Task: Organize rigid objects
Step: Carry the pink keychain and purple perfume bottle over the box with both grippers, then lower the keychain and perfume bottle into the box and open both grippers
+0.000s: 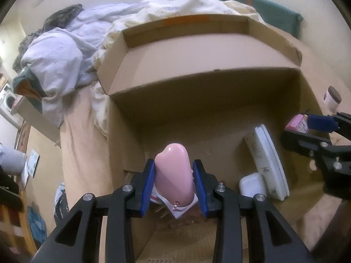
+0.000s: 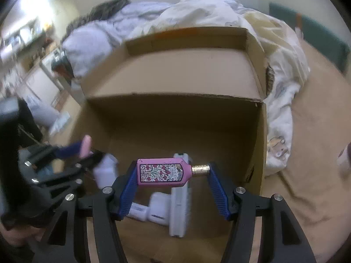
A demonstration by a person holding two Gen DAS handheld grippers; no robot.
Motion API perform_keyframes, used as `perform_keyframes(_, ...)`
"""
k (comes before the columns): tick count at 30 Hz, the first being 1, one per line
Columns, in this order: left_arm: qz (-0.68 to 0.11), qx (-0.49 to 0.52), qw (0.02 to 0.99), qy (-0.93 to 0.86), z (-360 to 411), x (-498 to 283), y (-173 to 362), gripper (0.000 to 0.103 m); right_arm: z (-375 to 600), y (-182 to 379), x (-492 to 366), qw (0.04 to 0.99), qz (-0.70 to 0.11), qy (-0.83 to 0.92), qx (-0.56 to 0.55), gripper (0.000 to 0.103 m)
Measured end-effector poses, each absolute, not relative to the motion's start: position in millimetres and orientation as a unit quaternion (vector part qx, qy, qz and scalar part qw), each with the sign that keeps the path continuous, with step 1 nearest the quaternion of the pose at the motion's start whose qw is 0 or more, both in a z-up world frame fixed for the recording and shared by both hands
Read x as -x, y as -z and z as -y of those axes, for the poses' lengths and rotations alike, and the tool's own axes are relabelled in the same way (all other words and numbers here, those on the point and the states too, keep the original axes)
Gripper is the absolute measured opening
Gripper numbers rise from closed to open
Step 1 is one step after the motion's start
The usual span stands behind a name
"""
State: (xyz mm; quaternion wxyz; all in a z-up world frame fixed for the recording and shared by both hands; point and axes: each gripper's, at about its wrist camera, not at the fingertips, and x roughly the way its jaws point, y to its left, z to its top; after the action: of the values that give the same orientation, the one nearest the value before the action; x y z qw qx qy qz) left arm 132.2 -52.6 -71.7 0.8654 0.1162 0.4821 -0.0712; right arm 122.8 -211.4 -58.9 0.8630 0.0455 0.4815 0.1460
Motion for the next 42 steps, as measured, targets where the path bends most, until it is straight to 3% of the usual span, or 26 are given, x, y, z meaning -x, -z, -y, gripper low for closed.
perform_keyframes(10,-0.523,-0.083,0.845,0.081,46,-141,91,0.032,211,78,-125,0.849,-0.517,-0.114,-0.003,0.065)
perform_keyframes(42,-0.536,-0.099,0.836,0.060,46,-143,97,0.033,213,83,-126,0.843,-0.525,-0.115,0.003,0.067)
